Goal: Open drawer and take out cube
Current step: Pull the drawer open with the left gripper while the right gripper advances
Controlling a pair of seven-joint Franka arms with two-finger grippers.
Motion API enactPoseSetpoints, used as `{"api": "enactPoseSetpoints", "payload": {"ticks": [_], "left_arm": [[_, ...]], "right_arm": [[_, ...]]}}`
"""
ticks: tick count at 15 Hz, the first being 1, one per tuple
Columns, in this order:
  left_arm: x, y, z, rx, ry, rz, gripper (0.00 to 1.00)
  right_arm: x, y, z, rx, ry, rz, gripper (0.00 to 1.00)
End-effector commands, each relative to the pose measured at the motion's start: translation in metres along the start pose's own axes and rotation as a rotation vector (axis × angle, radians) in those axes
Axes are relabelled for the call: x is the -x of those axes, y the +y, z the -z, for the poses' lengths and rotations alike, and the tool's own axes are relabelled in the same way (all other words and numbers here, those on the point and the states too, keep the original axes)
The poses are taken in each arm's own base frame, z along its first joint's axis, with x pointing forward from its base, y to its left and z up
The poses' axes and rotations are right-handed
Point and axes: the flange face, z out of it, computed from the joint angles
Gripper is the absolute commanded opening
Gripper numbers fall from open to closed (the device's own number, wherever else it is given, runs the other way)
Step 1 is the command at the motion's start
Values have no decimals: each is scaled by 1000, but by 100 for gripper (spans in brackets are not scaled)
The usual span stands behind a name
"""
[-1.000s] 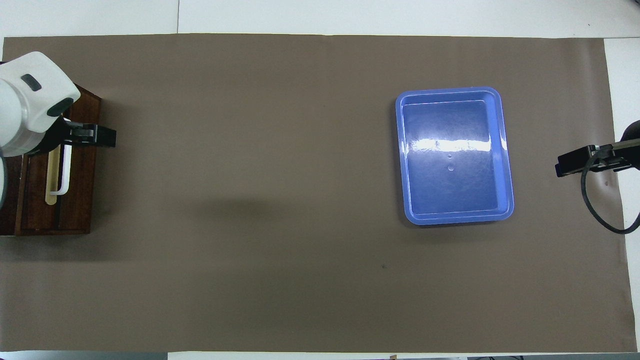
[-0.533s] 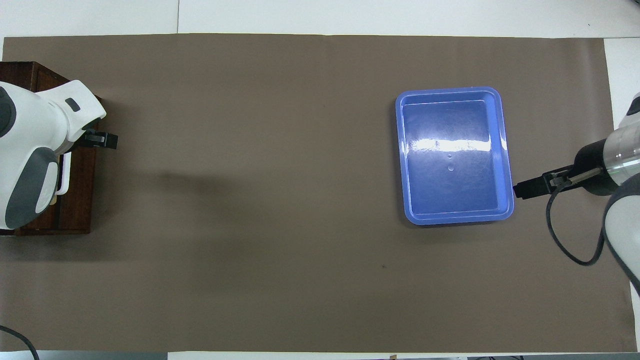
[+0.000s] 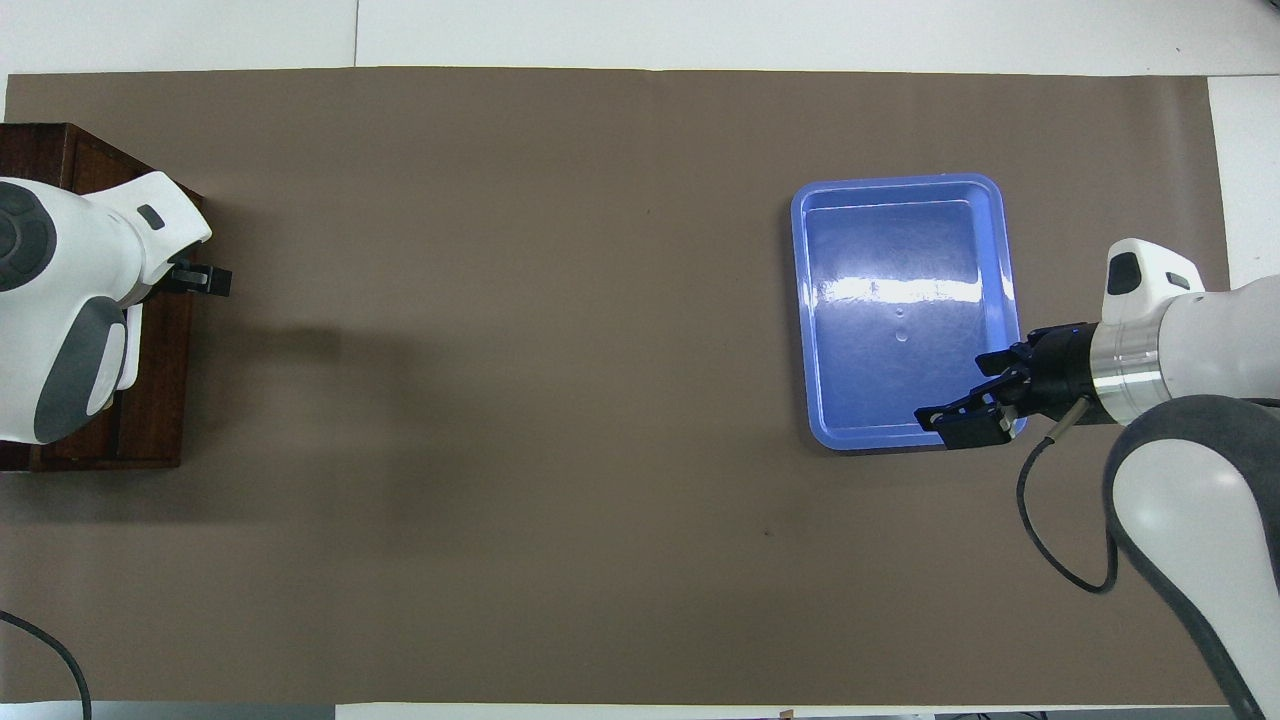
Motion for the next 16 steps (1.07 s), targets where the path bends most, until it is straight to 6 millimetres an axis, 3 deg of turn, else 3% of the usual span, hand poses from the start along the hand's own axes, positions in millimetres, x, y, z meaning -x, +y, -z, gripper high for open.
{"api": "enactPoseSetpoints", "payload": {"ticks": [1, 4, 6, 9, 12, 14, 16], "left_arm": [[14, -1, -25, 0, 0, -10, 100], [7, 11, -27, 8, 2, -24, 100], [-9, 50, -6, 19, 36, 4, 100], [-15, 102, 10, 35, 40, 35, 100], [-16, 129, 20, 61, 45, 65, 100], [-15, 131, 20, 62, 41, 67, 100], [-15, 138, 22, 67, 43, 70, 100]], "right_arm": [[-3, 11, -23, -74, 84, 172, 100], [-10, 20, -45, -141, 192, 356, 100], [-21, 7, -63, -188, 240, 455, 100], [-28, 0, -82, -240, 293, 535, 100], [-39, -19, -94, -283, 344, 596, 100], [-51, -41, -101, -312, 397, 635, 100], [-53, -48, -103, -321, 419, 666, 100]]}}
